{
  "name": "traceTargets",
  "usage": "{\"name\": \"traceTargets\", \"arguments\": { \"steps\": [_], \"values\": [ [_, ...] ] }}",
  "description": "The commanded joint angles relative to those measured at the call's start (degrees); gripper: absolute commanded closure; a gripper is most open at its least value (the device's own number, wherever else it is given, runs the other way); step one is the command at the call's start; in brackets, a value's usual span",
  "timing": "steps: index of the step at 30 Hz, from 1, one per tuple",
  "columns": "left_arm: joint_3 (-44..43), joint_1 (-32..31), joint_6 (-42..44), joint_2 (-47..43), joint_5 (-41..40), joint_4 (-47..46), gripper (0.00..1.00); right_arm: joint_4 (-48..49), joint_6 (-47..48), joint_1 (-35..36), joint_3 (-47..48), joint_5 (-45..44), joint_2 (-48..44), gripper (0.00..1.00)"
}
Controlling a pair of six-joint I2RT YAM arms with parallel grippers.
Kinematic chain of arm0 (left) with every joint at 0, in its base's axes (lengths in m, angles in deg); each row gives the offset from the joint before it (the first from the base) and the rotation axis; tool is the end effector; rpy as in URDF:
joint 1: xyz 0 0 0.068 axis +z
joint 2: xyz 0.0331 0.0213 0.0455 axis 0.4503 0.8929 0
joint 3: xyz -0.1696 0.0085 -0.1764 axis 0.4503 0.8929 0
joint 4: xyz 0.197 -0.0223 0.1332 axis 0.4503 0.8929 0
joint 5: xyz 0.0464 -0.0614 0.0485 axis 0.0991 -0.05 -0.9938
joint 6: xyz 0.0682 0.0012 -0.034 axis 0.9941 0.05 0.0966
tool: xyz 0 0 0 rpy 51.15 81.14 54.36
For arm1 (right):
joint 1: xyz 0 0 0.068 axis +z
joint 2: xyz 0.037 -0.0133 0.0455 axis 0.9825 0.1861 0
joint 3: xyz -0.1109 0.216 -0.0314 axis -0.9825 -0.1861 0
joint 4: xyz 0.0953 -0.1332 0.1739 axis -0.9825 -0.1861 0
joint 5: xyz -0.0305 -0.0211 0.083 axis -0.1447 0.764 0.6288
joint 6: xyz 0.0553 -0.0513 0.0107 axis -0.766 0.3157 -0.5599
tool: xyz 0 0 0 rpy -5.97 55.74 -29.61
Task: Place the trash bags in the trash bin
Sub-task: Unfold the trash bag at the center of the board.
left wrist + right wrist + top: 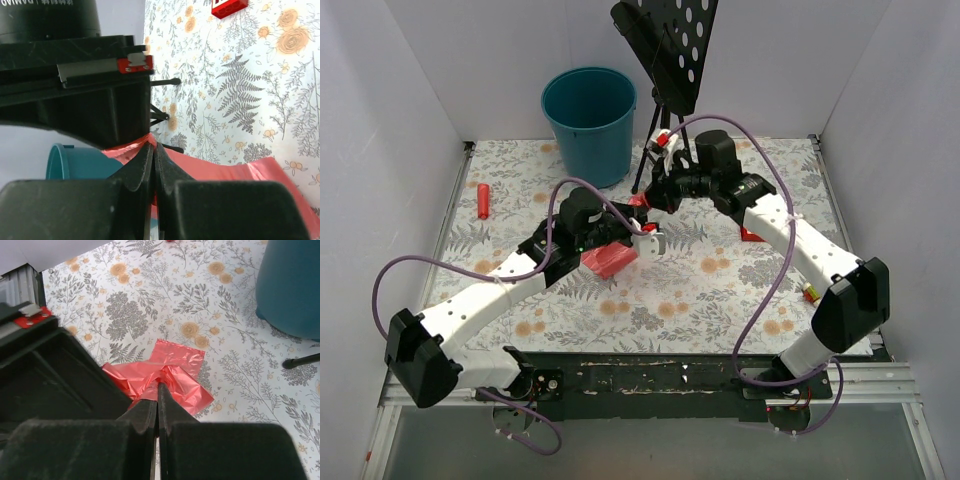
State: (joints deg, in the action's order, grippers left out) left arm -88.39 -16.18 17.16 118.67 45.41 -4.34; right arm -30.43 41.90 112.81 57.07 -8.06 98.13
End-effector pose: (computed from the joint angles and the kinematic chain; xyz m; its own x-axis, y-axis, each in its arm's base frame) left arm 0.2044 -0.2144 0.3101 0.1683 0.4444 -0.8799 0.8630 0.3649 0.3494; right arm 0.2845 0.2340 0.3379 -0.2061 -0.2267 -0.9519 -0.9285 0.3525 0.1170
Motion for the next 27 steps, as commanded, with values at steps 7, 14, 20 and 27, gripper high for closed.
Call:
{"name": "traceTargets", "arguments": {
  "steps": [7,14,20,27],
  "values": [
    [-6.04,3.38,-6.31,6.19,-8.72,-6.0,1.0,-2.41,5.57,4.87,-8.18,-5.99,-10.39,0.99],
    [-8.16,3.74,-6.83,4.34,-3.1,-2.93,1.0,-1.1,6.02,4.96,-5.3,-6.27,-7.14,0.99],
    [0.62,1.9,1.5,-0.31,1.92,-2.75,1.0,1.98,1.01,4.87,4.64,-2.56,-2.75,0.99],
    [-1.38,-2.41,6.96,0.29,-2.2,-4.33,1.0,-0.3,4.52,4.34,2.81,-4.6,-0.98,0.99]
  ]
}}
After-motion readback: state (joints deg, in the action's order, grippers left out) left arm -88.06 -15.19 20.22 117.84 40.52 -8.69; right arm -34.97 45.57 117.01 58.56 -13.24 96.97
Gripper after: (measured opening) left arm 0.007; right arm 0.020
